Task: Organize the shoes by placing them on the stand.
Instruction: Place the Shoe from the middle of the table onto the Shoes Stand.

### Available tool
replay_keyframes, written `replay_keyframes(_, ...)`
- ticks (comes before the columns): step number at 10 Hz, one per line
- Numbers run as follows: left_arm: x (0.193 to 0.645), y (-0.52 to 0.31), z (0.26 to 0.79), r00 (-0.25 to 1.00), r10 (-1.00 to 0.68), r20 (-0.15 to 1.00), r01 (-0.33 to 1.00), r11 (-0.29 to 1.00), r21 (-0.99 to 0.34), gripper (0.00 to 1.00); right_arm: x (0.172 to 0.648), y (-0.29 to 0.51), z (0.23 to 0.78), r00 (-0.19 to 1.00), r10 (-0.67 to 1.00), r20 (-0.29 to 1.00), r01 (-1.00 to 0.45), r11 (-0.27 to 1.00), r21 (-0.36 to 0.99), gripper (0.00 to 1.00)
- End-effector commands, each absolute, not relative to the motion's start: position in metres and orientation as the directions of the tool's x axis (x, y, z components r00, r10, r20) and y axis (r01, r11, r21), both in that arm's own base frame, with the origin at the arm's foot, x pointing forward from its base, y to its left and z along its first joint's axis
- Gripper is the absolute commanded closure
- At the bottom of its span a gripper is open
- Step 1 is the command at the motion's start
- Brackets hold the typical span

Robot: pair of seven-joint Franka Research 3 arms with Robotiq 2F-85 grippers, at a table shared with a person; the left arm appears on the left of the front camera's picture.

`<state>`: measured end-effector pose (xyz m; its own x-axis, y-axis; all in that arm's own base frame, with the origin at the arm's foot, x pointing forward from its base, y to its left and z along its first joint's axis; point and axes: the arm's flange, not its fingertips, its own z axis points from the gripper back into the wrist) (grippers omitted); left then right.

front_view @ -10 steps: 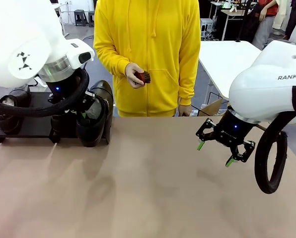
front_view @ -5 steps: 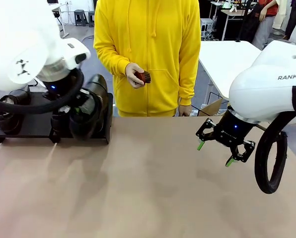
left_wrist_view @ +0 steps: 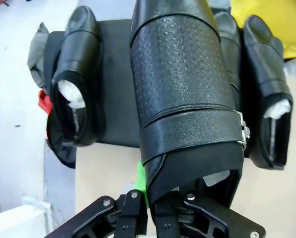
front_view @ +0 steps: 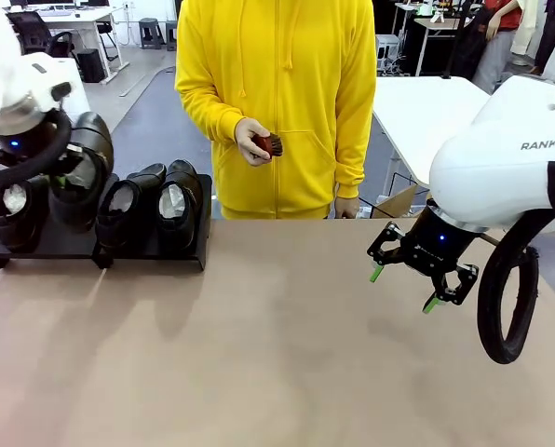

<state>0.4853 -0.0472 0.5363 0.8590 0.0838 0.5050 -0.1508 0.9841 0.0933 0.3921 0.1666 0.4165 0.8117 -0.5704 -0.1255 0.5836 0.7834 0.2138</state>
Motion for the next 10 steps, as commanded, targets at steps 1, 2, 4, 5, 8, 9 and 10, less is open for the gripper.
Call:
replay_keyframes(1, 0.5, -0.028, 0.544, 0.844, 0.082, 0.531, -0.141, 0.987, 0.072, 1.0, 0.396, 0.165, 0.419, 0.823, -0.556, -0.117, 0.567, 0.795, 0.216, 0.0)
replay_keyframes(2, 0.505, -0.013, 0.548, 0.85, 0.1, 0.517, -0.167, 0.982, 0.084, 1.0, 0.396, 0.165, 0.419, 0.823, -0.556, -0.117, 0.567, 0.795, 0.216, 0.0)
replay_keyframes(4, 0.53, 0.006, 0.535, 0.828, 0.085, 0.554, -0.222, 0.957, 0.185, 1.0, 0.396, 0.165, 0.419, 0.823, -0.556, -0.117, 0.567, 0.795, 0.216, 0.0)
replay_keyframes(5, 0.545, 0.012, 0.52, 0.827, 0.096, 0.553, -0.24, 0.951, 0.194, 1.0, 0.396, 0.165, 0.419, 0.823, -0.556, -0.117, 0.567, 0.795, 0.216, 0.0)
replay_keyframes(8, 0.569, 0.014, 0.48, 0.835, 0.079, 0.545, -0.233, 0.948, 0.219, 1.0, 0.396, 0.165, 0.419, 0.823, -0.556, -0.117, 0.567, 0.795, 0.216, 0.0)
replay_keyframes(9, 0.571, 0.014, 0.475, 0.834, 0.078, 0.546, -0.23, 0.949, 0.215, 1.0, 0.396, 0.165, 0.419, 0.823, -0.556, -0.117, 0.567, 0.795, 0.216, 0.0)
replay_keyframes(10, 0.571, 0.015, 0.472, 0.833, 0.089, 0.546, -0.234, 0.951, 0.202, 1.0, 0.396, 0.165, 0.419, 0.823, -0.556, -0.117, 0.567, 0.795, 0.216, 0.0)
